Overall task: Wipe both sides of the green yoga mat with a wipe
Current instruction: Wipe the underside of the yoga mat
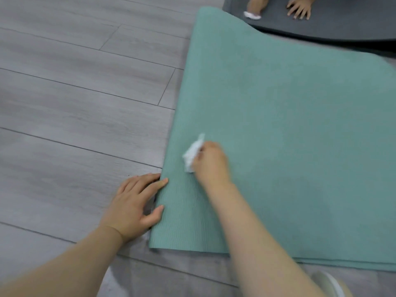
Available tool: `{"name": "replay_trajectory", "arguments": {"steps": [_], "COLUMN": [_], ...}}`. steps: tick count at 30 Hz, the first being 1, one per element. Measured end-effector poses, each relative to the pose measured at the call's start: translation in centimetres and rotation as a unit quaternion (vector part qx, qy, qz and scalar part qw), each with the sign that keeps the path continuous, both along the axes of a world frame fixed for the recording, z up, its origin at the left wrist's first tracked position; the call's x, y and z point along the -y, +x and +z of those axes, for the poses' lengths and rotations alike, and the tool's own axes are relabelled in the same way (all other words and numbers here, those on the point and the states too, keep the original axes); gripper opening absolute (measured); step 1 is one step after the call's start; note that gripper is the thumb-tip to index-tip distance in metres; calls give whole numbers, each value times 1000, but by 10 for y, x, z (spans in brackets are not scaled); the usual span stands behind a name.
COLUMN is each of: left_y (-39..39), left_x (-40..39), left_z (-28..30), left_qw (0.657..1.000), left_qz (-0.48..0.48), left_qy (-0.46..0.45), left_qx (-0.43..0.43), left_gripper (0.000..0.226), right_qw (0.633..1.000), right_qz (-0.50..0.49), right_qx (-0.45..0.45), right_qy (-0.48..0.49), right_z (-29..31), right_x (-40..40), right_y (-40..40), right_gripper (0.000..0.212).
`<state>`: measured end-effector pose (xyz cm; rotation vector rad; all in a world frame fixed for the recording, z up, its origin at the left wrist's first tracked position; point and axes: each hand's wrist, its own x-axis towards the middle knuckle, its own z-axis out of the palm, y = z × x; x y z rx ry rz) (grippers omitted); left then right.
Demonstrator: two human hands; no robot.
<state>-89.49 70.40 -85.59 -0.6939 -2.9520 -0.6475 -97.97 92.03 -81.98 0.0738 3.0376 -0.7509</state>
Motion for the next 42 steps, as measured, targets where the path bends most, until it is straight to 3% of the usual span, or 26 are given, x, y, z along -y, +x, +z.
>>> {"name": "replay_trajectory", "arguments": {"steps": [3, 5, 6, 8, 10, 12, 14, 16, 19, 21, 24, 26, 28, 30, 33, 37, 39, 42], "left_y": [0, 0, -1, -1, 0, 0, -2, 0, 1, 0, -1, -1, -1, -1, -2, -2, -3, -3], "left_x": [-1, -1, 0, 0, 1, 0, 0, -1, -2, -3, -3, -2, -2, -3, -2, -1, -3, -3], "left_z": [-3, -2, -1, 1, 2, 2, 2, 4, 4, 3, 2, 3, 4, 5, 3, 1, 0, -2], "left_qw": [1000, 1000, 1000, 1000, 1000, 1000, 1000, 1000, 1000, 999, 999, 999, 999, 999, 1000, 1000, 1000, 1000], "left_qz": [5, 1, -1, -3, -1, -2, -3, -6, 4, 17, 19, 17, 16, 14, 9, 11, 18, 22], "left_qy": [-12, -16, -11, 2, 11, 10, 10, 9, 12, 15, 1, -3, 2, 2, 2, 4, 14, 13], "left_qx": [-6, -3, 3, 14, 18, 20, 14, 11, 12, 23, 27, 30, 31, 33, 23, 13, 11, 10], "left_gripper": [52, 51, 52, 58, 60, 60, 61, 61, 63, 66, 70, 73, 74, 74, 74, 73, 70, 71], "right_qw": [983, 957, 957, 980, 997, 991, 975, 976, 998, 998, 991, 996, 999, 982, 964, 997, 999, 990], "right_qz": [178, 275, 274, 196, 39, -113, -198, -195, -57, 51, 130, 85, -32, -173, -253, -71, 42, 127], "right_qx": [-11, -16, -12, -15, -36, -26, 23, 33, 28, 26, 22, 28, 17, 12, 16, 7, -24, 12], "right_qy": [36, 92, 97, 44, 58, 64, 97, 95, 10, 5, 3, 5, 39, 69, 75, -5, 23, 58], "right_z": [8, 1, 1, -2, 1, 13, 16, 7, -2, 0, 3, 0, 1, 13, 17, 2, 4, 11], "right_x": [70, 62, 44, -8, -77, -141, -163, -131, -21, 42, 39, -16, -90, -150, -149, -14, 53, 44], "right_y": [17, 17, 12, 8, 18, 40, 54, 56, 49, 51, 49, 51, 61, 79, 84, 63, 63, 57], "right_gripper": [21, 29, 28, 29, 33, 29, 26, 25, 31, 30, 25, 31, 36, 27, 20, 30, 28, 27]}}
